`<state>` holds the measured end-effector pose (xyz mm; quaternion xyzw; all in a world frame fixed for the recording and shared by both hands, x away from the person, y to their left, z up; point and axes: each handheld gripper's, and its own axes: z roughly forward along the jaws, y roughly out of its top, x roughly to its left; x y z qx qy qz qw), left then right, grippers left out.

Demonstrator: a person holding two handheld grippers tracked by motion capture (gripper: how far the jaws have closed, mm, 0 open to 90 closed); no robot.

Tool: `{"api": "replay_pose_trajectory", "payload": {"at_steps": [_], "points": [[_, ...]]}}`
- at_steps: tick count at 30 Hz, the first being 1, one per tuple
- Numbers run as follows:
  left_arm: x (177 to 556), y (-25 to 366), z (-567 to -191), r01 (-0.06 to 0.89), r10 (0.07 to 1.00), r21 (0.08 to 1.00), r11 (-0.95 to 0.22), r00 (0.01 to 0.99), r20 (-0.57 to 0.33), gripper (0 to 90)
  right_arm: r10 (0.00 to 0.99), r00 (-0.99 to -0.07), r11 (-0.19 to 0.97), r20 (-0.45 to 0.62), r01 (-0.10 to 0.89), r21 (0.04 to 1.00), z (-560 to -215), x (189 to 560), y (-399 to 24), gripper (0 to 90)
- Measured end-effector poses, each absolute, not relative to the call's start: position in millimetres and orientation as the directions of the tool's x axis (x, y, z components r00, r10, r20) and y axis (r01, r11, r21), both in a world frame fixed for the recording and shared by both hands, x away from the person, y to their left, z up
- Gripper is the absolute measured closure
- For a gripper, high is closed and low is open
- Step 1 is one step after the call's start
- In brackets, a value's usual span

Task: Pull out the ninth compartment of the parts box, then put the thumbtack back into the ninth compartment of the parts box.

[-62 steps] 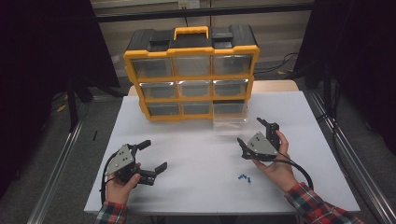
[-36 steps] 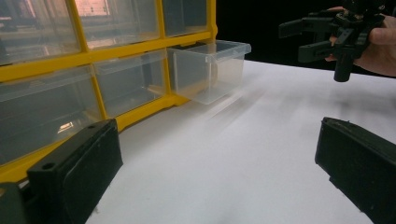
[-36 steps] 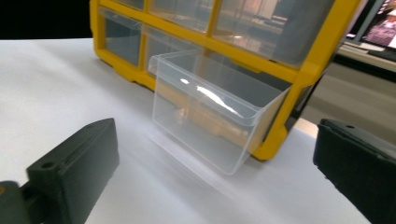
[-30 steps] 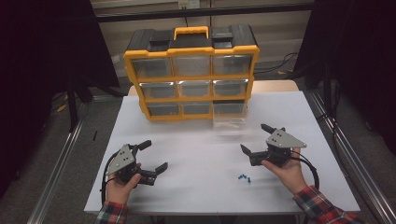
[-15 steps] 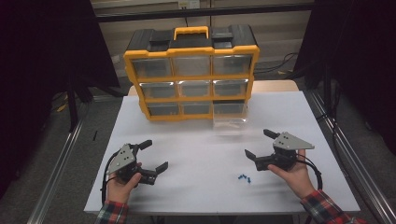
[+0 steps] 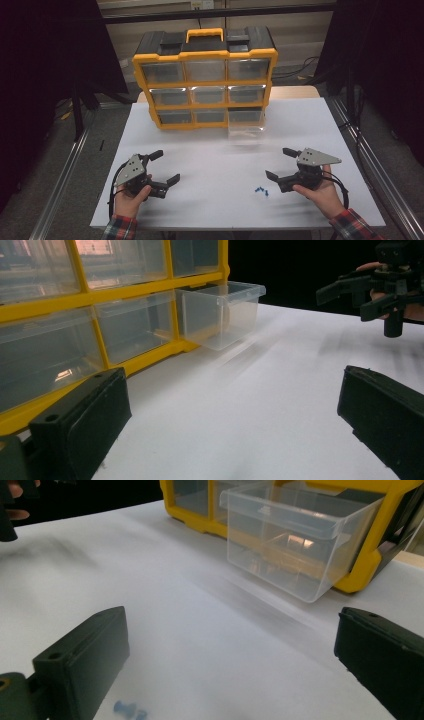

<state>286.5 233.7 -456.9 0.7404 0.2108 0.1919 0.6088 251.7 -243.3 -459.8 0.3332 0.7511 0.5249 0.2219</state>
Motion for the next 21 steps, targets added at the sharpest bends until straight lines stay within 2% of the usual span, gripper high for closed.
{"api": "replay_pose_trajectory", "payload": {"at_steps": [4, 6, 15, 21], "points": [[285.2, 231.9, -457.3, 0.098, 0.552, 0.986, -0.137, 0.834, -0.006, 0.3, 0.731, -0.682, 0.218, 0.032, 0.278, 0.936, -462.6, 248.9, -244.4, 0.5], [287.0, 233.6, -457.0, 0.086, 0.520, 0.986, -0.145, 0.854, 0.002, 0.3, 0.731, -0.681, 0.208, 0.041, 0.280, 0.937, -462.4, 248.2, -245.6, 0.4], [288.5, 230.8, -456.1, 0.088, 0.524, 0.989, -0.122, 0.852, -0.011, 0.3, 0.723, -0.689, 0.222, 0.043, 0.292, 0.930, -464.3, 245.9, -246.2, 0.0], [288.1, 232.6, -455.2, 0.077, 0.545, 0.983, -0.168, 0.838, 0.028, 0.3, 0.721, -0.692, 0.241, 0.046, 0.312, 0.919, -466.2, 246.7, -244.2, 0.4]]}}
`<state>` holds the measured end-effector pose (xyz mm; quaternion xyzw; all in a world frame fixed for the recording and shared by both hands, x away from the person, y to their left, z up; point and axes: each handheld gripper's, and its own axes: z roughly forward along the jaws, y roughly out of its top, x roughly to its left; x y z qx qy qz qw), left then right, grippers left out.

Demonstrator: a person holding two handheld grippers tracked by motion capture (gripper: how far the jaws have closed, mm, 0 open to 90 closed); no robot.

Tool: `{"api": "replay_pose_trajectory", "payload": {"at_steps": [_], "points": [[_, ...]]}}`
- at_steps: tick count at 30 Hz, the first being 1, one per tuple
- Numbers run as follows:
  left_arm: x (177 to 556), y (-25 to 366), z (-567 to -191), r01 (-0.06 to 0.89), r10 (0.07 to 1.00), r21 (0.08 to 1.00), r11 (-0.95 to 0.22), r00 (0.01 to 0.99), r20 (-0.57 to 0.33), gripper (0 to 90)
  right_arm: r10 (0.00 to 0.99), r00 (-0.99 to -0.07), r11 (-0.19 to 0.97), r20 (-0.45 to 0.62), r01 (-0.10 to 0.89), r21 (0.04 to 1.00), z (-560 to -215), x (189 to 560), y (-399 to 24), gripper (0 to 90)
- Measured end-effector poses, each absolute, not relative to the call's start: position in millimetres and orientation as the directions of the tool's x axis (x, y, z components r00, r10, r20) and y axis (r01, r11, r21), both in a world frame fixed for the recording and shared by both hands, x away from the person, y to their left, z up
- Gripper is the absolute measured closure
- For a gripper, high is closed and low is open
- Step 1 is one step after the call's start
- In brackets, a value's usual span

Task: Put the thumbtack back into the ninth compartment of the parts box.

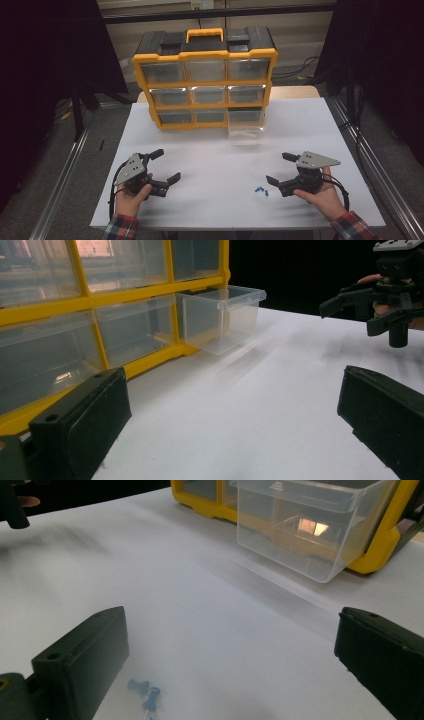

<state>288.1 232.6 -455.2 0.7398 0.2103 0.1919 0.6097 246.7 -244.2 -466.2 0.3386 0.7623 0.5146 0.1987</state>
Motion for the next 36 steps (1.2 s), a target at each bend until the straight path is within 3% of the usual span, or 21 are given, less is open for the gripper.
{"api": "replay_pose_trajectory", "payload": {"at_steps": [12, 14, 21, 22, 24, 25, 33, 36], "points": [[287, 232, -456, 0.077, 0.522, 0.985, -0.154, 0.853, 0.015, 0.3, 0.710, -0.702, 0.270, 0.051, 0.339, 0.901, -467, 248, -243, 5.4], [288, 232, -456, 0.075, 0.524, 0.985, -0.156, 0.851, 0.018, 0.3, 0.702, -0.712, 0.298, 0.026, 0.327, 0.897, -468, 248, -241, 13.9], [287, 232, -456, 0.078, 0.526, 0.985, -0.151, 0.850, 0.013, 0.3, 0.642, -0.765, 0.346, 0.046, 0.342, 0.873, -470, 245, -234, 27.2], [288, 232, -456, 0.077, 0.525, 0.985, -0.155, 0.851, 0.016, 0.3, 0.624, -0.780, 0.367, 0.046, 0.345, 0.864, -472, 245, -232, 35.6], [288, 232, -456, 0.077, 0.524, 0.985, -0.156, 0.852, 0.016, 0.3, 0.613, -0.789, 0.382, 0.040, 0.340, 0.859, -472, 244, -231, 38.0], [288, 231, -456, 0.080, 0.524, 0.985, -0.153, 0.852, 0.013, 0.3, 0.596, -0.802, 0.405, 0.035, 0.338, 0.849, -473, 244, -229, 43.8], [288, 232, -456, 0.080, 0.523, 0.985, -0.154, 0.852, 0.013, 0.3, 0.578, -0.814, 0.438, 0.065, 0.376, 0.816, -477, 246, -227, 56.5], [288, 232, -456, 0.080, 0.523, 0.985, -0.155, 0.852, 0.013, 0.3, 0.585, -0.809, 0.447, 0.061, 0.384, 0.808, -476, 245, -226, 55.4]]}}
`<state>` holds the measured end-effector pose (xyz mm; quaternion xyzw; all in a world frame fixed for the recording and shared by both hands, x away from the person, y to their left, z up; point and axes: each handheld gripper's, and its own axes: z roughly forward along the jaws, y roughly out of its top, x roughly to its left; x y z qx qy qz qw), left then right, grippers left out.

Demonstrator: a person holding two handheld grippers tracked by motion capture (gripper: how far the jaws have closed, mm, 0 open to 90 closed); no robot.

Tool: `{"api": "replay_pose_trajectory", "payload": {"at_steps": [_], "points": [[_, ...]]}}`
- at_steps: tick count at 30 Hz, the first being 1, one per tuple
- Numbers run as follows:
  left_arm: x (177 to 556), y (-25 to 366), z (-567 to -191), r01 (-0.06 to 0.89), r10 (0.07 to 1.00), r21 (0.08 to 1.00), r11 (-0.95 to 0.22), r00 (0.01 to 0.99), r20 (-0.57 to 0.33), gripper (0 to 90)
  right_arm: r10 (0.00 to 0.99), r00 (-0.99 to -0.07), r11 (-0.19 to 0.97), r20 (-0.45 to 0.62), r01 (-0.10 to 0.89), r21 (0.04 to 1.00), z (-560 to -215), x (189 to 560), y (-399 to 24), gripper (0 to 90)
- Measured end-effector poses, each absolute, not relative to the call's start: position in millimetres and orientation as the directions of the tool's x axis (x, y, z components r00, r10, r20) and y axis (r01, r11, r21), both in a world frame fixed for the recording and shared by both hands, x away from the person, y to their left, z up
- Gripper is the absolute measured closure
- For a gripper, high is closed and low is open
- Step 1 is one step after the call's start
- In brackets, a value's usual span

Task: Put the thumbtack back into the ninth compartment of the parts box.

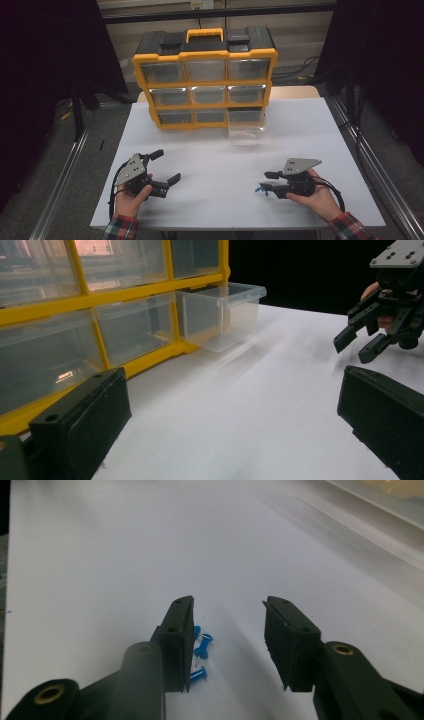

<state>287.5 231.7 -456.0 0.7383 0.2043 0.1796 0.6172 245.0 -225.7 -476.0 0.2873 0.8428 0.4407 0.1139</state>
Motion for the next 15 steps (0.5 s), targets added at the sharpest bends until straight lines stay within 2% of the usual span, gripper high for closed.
{"api": "replay_pose_trajectory", "payload": {"at_steps": [1, 5, 10, 12, 13, 15], "points": [[288, 232, -456, 0.076, 0.523, 0.984, -0.158, 0.852, 0.018, 0.3, 0.582, -0.812, 0.454, 0.045, 0.370, 0.811, -475, 245, -225, 58.6], [288, 232, -456, 0.076, 0.524, 0.984, -0.159, 0.852, 0.019, 0.3, 0.587, -0.807, 0.445, 0.062, 0.386, 0.808, -474, 246, -225, 61.5], [288, 231, -456, 0.077, 0.523, 0.984, -0.158, 0.852, 0.017, 0.3, 0.581, -0.811, 0.450, 0.071, 0.393, 0.802, -475, 247, -222, 61.1], [288, 232, -456, 0.076, 0.524, 0.984, -0.158, 0.851, 0.019, 0.3, 0.561, -0.823, 0.446, 0.088, 0.390, 0.805, -476, 248, -219, 65.1], [288, 231, -456, 0.080, 0.526, 0.985, -0.154, 0.851, 0.013, 0.3, 0.563, -0.823, 0.453, 0.076, 0.384, 0.805, -476, 247, -216, 71.0], [288, 231, -456, 0.078, 0.524, 0.984, -0.158, 0.852, 0.017, 0.3, 0.552, -0.830, 0.465, 0.077, 0.383, 0.798, -477, 248, -212, 72.7]]}}
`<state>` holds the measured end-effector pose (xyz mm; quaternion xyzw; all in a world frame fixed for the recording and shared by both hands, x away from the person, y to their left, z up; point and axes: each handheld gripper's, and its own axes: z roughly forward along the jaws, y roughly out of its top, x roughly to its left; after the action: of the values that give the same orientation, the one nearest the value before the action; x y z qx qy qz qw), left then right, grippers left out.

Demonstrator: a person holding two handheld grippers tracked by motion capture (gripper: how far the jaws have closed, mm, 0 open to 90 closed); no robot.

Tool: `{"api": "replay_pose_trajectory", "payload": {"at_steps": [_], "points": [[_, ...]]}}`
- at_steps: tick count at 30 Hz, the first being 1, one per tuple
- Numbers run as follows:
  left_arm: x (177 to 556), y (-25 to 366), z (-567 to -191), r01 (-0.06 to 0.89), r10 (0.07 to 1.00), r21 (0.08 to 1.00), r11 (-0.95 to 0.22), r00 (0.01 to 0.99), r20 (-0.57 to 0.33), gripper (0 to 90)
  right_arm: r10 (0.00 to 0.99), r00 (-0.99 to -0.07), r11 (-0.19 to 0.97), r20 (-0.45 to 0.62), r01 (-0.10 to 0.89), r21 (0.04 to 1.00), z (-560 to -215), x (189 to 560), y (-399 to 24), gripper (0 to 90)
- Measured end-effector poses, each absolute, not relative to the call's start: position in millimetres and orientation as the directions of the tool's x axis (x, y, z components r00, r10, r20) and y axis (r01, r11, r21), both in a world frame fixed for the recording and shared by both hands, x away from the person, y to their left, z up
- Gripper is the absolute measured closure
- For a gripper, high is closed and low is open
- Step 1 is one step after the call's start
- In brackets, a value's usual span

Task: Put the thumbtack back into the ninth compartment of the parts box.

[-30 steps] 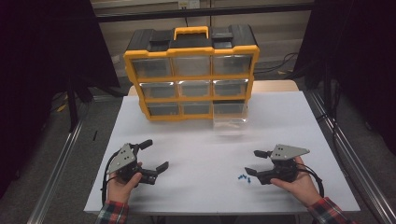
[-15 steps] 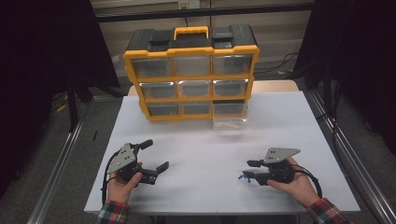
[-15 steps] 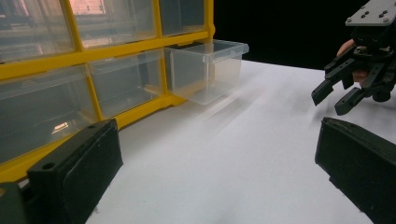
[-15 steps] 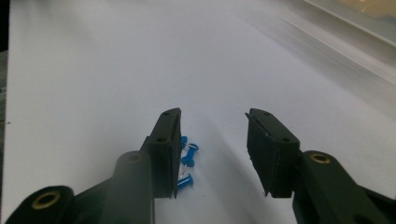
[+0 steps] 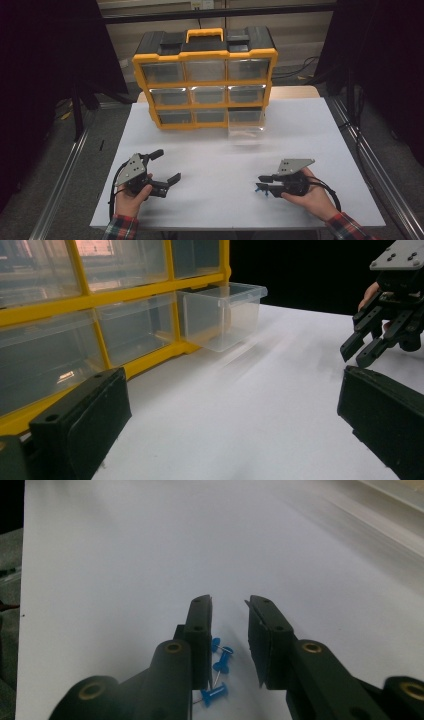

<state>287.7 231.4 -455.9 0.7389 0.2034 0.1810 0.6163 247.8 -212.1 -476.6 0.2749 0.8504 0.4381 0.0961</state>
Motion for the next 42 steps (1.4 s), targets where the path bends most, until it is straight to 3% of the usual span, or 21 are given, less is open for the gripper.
{"api": "replay_pose_trajectory", "payload": {"at_steps": [18, 20, 28, 41, 42], "points": [[287, 230, -457, 0.091, 0.528, 0.986, -0.139, 0.849, -0.003, 0.3, 0.495, -0.869, 0.585, 0.023, 0.352, 0.731, -483, 248, -198, 79.8], [288, 230, -457, 0.083, 0.527, 0.985, -0.149, 0.850, 0.008, 0.4, 0.517, -0.855, 0.570, 0.046, 0.384, 0.727, -483, 251, -198, 84.0], [286, 230, -456, 0.087, 0.554, 0.982, -0.167, 0.832, 0.021, 0.4, 0.535, -0.842, 0.550, 0.074, 0.414, 0.725, -482, 258, -199, 84.5], [288, 231, -456, 0.077, 0.523, 0.983, -0.166, 0.852, 0.021, 0.4, 0.578, -0.791, 0.445, 0.200, 0.512, 0.735, -470, 267, -211, 84.5], [286, 230, -456, 0.089, 0.553, 0.982, -0.167, 0.833, 0.019, 0.4, 0.577, -0.793, 0.446, 0.196, 0.507, 0.738, -470, 268, -212, 84.5]]}}
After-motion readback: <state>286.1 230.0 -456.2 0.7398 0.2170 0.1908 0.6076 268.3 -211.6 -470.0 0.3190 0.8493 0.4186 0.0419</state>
